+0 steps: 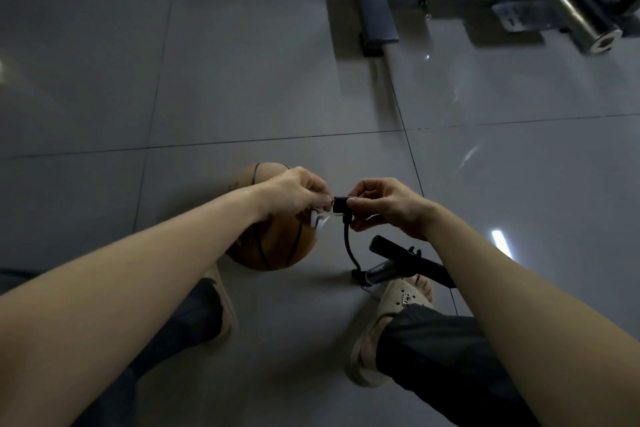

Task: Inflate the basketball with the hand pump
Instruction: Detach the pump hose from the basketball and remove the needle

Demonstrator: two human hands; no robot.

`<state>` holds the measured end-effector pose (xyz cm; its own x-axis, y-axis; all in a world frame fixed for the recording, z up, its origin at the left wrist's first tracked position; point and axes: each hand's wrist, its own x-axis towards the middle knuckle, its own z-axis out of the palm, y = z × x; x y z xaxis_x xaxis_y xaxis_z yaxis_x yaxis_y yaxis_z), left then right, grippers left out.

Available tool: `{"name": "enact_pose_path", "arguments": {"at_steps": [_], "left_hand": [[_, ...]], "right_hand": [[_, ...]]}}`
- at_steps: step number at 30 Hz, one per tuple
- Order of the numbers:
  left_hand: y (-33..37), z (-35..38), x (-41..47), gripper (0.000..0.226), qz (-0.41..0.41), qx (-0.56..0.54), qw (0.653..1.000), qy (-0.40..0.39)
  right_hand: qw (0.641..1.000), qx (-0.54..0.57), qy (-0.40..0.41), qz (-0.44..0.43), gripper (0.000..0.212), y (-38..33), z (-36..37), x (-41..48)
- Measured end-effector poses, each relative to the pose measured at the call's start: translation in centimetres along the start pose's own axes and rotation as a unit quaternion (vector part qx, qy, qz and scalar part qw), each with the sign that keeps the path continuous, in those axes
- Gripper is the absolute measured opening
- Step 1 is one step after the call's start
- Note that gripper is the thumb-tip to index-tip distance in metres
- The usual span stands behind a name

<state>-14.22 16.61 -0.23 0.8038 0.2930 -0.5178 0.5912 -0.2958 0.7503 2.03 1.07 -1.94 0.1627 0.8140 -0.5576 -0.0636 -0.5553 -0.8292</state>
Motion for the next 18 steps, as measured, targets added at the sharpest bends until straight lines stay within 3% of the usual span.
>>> {"name": "enact_pose_path", "arguments": {"at_steps": [5, 11, 14, 18], "left_hand": [[0.0, 0.1, -0.2, 0.023, -0.035, -0.057, 0.998, -0.004], [-0.1, 0.2, -0.4, 0.022, -0.011, -0.139, 0.989, 0.055], [0.1, 0.1, -0.5, 0.019, -0.044, -0.215, 0.973, 0.071], [-0.4, -0.5, -0.7, 0.016, -0.087, -0.354, 0.931, 0.023]], "right_hand": [[0.999, -0.02, 0.031, -0.026, 0.022, 0.1, 0.0, -0.2], [0.999, -0.005, 0.04, -0.018, 0.02, 0.2, -1.0, -0.5], [0.998, 0.002, 0.053, -0.026, 0.02, 0.3, -0.7, -0.3], [0.995, 0.012, 0.095, -0.037, 0.021, 0.5, -1.2, -0.5]]}}
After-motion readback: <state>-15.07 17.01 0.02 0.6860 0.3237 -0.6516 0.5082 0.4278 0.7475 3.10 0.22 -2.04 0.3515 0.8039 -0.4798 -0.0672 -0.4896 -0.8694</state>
